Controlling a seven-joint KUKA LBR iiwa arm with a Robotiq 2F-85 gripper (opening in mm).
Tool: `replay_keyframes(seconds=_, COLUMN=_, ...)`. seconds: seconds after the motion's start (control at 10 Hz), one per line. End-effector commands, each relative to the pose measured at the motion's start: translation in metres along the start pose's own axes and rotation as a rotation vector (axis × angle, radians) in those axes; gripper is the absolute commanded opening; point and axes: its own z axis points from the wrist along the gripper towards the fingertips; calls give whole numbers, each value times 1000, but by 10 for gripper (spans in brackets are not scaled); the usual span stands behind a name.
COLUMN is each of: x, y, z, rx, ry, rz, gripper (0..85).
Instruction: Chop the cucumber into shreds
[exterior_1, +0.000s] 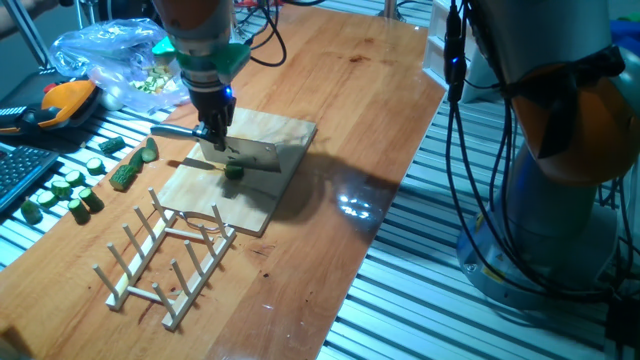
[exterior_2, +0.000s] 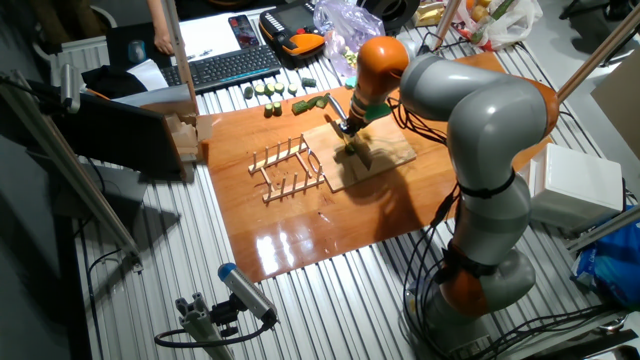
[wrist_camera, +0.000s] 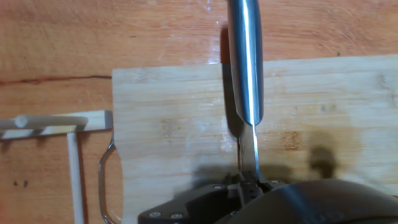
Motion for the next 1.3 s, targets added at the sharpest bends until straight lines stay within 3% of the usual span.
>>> replay_keyframes(seconds=0.0, x=0, y=-1, z=-1, rx=9, ry=-12, rz=-2, gripper=0)
replay_keyframes(seconds=0.1, x=0, y=-1, z=-2, rx=22, ry=-22, rz=2, gripper=0)
replay_keyframes(seconds=0.4, x=1, y=2, z=-4, rx=1, ry=-7, rz=13, gripper=0)
replay_keyframes(seconds=1.2, x=3, y=0, z=-3, rx=34, ry=-19, rz=53, gripper=0)
